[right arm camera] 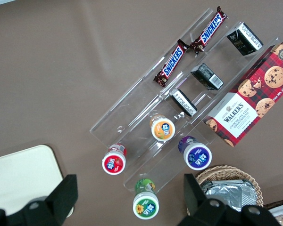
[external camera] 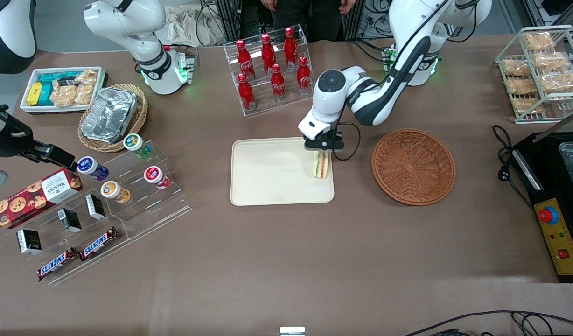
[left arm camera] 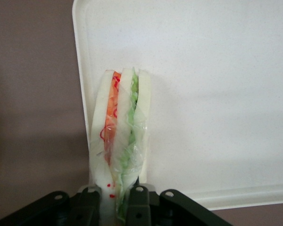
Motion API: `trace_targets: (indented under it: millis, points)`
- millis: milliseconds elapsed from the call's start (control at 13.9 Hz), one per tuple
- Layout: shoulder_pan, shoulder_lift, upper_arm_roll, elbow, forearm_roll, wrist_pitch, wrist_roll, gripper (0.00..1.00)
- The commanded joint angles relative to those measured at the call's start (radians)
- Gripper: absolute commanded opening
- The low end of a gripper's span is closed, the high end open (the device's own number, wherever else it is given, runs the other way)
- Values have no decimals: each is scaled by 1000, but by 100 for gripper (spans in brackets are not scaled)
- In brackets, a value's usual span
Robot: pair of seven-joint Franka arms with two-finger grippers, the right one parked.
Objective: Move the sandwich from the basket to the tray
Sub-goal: 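Lower the sandwich onto the tray and open the left gripper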
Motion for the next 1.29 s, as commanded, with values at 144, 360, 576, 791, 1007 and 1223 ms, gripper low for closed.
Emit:
trace_targets:
  millis: [144, 360, 576, 791, 1007, 1223]
  points:
    - [-18, 50, 10, 51, 33, 3, -31, 0]
    - [-42, 43, 42, 51, 96, 1, -78, 100]
    - [-42, 26, 51, 51, 138, -13, -84, 100]
    - [-42, -67, 48, 141, 126, -276, -72, 100]
    - [-10, -161, 44, 220, 119, -373, -51, 100]
    - [62, -249, 42, 223, 78, -378, 29, 100]
